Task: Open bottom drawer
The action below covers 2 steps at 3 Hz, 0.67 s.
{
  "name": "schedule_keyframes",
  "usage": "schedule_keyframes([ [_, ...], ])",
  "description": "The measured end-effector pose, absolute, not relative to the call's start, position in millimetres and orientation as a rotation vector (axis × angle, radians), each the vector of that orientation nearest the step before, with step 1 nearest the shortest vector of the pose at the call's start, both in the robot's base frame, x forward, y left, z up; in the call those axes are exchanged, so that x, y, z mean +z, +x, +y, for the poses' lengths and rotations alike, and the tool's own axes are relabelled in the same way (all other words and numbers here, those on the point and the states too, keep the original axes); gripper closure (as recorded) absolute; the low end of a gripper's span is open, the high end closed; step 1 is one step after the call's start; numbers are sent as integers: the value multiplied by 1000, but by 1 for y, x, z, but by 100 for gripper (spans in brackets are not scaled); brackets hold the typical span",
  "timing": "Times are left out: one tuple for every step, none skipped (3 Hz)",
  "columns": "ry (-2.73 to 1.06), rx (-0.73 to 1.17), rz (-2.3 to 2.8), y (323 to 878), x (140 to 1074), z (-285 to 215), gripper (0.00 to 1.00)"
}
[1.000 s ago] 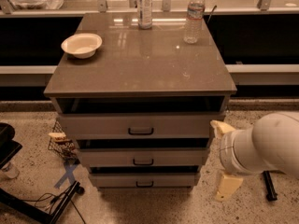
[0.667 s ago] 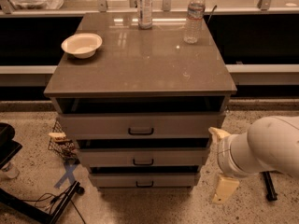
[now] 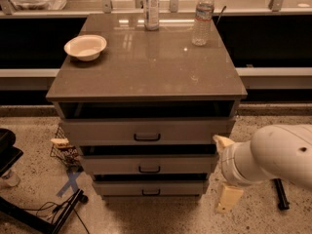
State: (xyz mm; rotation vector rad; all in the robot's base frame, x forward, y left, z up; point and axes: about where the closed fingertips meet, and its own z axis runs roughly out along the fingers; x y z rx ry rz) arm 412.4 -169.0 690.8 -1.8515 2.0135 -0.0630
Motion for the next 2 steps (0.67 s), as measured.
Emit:
schedule_keyframes([
  [-1851, 108, 1894, 426, 571, -130, 0],
  [-1818, 127, 1815, 438, 533, -119, 0],
])
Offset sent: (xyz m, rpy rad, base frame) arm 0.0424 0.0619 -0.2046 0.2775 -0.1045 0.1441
